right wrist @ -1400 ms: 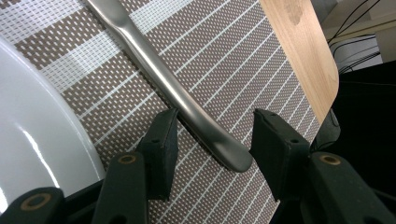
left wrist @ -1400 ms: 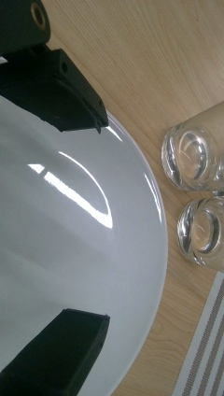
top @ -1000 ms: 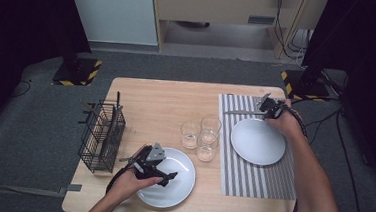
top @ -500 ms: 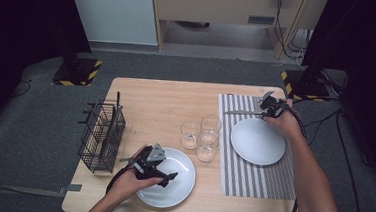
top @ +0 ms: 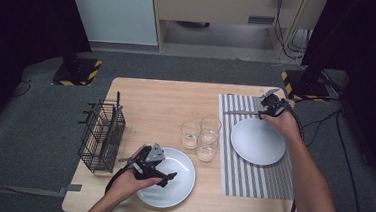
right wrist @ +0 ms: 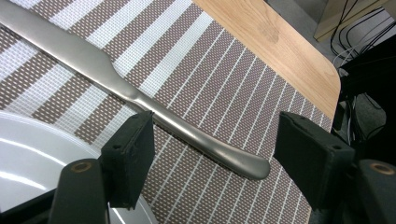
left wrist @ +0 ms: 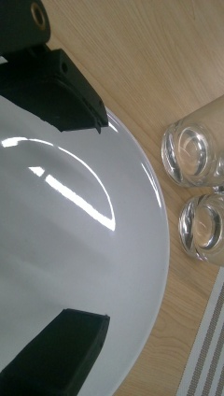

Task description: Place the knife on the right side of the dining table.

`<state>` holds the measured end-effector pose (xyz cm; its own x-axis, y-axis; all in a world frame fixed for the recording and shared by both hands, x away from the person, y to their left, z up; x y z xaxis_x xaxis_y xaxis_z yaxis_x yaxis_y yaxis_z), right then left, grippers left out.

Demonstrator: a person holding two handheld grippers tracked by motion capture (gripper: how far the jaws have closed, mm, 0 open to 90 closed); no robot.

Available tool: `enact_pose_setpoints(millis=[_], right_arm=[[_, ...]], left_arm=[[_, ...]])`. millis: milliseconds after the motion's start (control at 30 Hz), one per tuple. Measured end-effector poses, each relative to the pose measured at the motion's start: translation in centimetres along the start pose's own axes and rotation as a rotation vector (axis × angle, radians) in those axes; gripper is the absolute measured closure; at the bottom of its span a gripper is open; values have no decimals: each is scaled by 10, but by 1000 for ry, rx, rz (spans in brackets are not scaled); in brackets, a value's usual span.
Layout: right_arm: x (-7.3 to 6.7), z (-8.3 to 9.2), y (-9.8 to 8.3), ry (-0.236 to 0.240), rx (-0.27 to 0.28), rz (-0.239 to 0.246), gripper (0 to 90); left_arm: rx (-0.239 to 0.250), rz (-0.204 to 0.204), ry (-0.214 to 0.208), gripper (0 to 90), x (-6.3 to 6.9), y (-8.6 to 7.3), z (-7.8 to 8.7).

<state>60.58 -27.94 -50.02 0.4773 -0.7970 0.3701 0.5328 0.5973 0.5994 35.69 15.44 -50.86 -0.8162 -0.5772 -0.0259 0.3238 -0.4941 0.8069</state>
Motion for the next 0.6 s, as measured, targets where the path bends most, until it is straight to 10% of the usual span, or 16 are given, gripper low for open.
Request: enact_pose_setpoints(millis=[600], right_arm=[[-11,11,4,9,20,-51,192]], left_arm=[[-6,-15,2,50,2,1,0]])
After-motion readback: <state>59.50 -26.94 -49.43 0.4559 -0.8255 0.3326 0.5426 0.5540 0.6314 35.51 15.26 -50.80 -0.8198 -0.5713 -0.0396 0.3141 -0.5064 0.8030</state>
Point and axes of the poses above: each handheld gripper's, and its own axes: z roughly backward along the jaws, y roughly out of its top, x roughly to its right, the point moved 1 cm from there along -z, roughly forward along the jaws, and after that the axes turned 6 degrees about x, right-handed, at the moved point
